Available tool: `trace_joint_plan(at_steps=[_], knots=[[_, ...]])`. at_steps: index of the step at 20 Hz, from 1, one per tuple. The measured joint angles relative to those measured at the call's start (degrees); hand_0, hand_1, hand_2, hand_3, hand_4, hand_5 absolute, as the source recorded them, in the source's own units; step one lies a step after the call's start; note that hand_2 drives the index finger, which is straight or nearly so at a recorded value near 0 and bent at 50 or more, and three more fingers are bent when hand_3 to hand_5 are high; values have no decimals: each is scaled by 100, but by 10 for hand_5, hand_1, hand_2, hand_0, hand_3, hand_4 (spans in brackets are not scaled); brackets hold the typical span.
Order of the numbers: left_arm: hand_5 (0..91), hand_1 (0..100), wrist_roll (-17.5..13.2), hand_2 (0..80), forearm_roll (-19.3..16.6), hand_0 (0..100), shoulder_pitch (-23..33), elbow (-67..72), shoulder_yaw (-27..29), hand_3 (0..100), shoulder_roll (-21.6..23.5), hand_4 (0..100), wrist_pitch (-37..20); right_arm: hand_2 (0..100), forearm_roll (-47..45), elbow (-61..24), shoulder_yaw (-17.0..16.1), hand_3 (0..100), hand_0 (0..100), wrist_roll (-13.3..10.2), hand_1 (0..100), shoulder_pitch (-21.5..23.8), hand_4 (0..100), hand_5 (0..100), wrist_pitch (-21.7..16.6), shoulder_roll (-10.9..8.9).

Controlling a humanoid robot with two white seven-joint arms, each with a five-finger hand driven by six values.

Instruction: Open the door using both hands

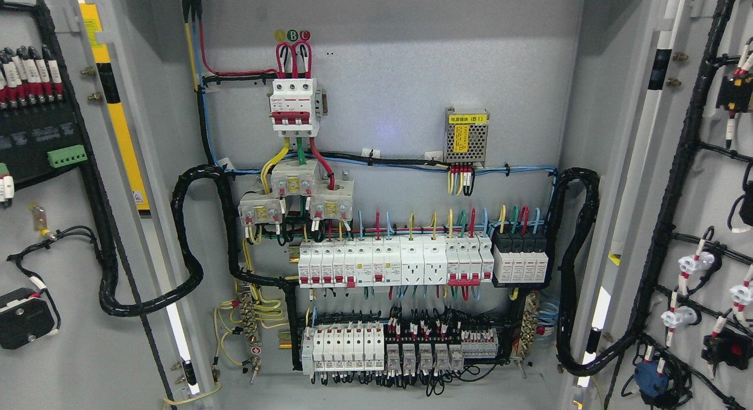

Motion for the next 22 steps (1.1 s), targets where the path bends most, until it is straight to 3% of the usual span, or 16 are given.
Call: trace_joint_plan(at_steps=[5,13,17,22], knots=[[0,0,331,0,-1052,0,-32,-190,-475,0,-411,0,28,0,9,-24,311,0,233,1,26,38,0,0,-47,-80],[0,0,585,0,-2290,0,-77,7,-1269,0,-1104,0,-535,0,257,28,1112,0,234,-19,25,78,0,0,-65,-143],[0,0,597,0,-2707,0,-159,528,-1510,0,-1514,0,-919,0,731,211,1673,0,233,14,25,146,0,0,-116,-144],[0,0,606,0,-2922,0,-383,1535,-1680,0,-2022,0,-1350,0,1292,853,2390,0,232,28,25,201,0,0,-637,-49]])
